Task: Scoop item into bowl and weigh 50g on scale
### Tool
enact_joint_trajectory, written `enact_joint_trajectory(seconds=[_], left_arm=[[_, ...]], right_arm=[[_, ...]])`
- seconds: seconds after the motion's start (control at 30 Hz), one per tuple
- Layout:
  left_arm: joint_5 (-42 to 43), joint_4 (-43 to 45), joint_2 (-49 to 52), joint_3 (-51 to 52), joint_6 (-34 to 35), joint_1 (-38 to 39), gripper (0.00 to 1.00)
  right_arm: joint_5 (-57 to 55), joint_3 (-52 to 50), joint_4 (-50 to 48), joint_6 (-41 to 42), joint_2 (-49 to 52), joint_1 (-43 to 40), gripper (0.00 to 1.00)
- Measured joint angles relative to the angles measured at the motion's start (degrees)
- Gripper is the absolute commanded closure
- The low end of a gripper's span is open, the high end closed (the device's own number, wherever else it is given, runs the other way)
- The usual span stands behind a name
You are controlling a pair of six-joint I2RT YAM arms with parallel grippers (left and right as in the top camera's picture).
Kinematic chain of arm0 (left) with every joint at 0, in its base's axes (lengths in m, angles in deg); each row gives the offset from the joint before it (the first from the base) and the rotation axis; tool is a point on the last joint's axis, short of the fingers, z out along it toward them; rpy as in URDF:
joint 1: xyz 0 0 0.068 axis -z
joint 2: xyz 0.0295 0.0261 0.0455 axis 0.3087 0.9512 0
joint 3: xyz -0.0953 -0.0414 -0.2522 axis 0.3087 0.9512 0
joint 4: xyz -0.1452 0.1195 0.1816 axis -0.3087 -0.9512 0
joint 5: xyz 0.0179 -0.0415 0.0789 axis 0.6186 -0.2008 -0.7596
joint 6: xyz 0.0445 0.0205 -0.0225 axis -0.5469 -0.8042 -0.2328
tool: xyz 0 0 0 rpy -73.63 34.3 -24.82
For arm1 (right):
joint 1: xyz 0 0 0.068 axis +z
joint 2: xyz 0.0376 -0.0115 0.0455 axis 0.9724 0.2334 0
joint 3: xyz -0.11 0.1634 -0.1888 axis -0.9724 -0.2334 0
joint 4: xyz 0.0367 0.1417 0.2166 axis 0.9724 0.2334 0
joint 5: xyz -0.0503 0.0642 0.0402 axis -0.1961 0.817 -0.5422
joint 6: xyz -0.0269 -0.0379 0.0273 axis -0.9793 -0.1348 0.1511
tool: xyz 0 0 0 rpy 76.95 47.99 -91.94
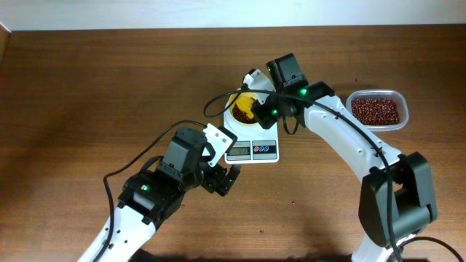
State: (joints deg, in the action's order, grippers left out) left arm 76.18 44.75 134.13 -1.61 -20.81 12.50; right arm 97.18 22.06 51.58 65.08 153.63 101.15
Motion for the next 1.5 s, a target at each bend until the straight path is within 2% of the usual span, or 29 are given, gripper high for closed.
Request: enact_joint_trajectory(seconds=[0.5,0.93,1.37,1.5], left_arm=[[0.0,0.0,0.0,0.0,0.0,0.0,0.01],[0.0,0.0,0.0,0.0,0.0,0.0,0.01],[0.0,0.0,0.0,0.0,0.0,0.0,0.01],[0.0,0.0,0.0,0.0,0.0,0.0,0.01]], right_arm=[[5.09,0.0,-0.92,0.85,0.0,-0.11,0.96],[17.05,0.0,-0.92,4.09,0.0,-7.85,0.96],[17.66,2.78,-1.05,4.26,-0.02,-7.85,0.96],[14.25,2.78,-0.07,3.23,-0.02,-7.85,0.96]])
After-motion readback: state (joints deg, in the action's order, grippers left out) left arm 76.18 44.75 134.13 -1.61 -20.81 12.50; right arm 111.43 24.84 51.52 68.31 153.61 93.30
